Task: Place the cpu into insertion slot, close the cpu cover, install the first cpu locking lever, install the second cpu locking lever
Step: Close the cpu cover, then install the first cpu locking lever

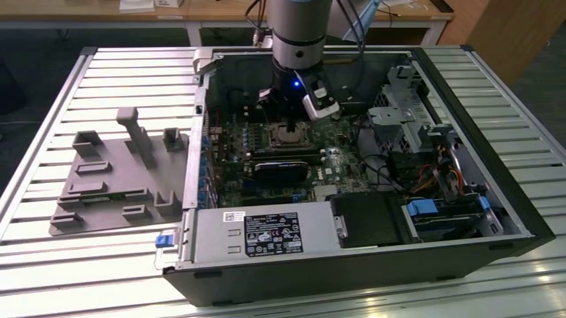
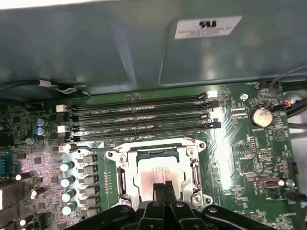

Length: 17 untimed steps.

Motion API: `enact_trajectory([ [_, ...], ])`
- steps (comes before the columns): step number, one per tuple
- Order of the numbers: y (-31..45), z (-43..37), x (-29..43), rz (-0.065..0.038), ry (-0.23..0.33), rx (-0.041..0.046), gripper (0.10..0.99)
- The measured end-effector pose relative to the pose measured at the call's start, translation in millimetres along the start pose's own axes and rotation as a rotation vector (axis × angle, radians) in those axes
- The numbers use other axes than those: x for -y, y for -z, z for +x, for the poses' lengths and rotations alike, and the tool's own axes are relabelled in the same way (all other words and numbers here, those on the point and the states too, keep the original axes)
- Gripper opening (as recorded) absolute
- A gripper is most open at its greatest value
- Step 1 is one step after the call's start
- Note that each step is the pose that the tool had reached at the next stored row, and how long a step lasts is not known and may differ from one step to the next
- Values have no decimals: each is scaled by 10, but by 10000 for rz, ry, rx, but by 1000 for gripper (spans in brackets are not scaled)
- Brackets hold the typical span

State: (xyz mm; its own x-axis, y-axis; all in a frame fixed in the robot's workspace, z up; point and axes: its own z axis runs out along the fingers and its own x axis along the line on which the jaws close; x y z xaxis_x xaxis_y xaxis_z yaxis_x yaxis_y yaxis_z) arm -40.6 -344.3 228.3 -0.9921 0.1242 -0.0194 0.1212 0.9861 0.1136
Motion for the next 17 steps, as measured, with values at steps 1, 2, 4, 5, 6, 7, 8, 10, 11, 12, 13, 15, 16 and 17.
enact_trajectory([
  [1,21,0,-5,8,0,0,102],
  [2,38,0,-9,13,1,1,102],
  [4,59,-1,-14,20,1,2,102],
  [5,60,-1,-15,21,1,3,102],
  [6,61,0,-14,26,1,3,102],
  [7,61,0,-14,28,1,3,102],
  [8,61,0,-14,28,1,3,102],
  [10,60,0,-14,28,1,3,102],
  [11,61,0,-14,29,1,3,102],
  [12,61,0,-14,29,1,3,102],
  [13,61,0,-14,29,1,3,102],
  [15,61,0,-14,29,1,3,102],
  [16,61,0,-14,30,1,3,102],
  [17,61,1,-14,30,0,4,102],
])
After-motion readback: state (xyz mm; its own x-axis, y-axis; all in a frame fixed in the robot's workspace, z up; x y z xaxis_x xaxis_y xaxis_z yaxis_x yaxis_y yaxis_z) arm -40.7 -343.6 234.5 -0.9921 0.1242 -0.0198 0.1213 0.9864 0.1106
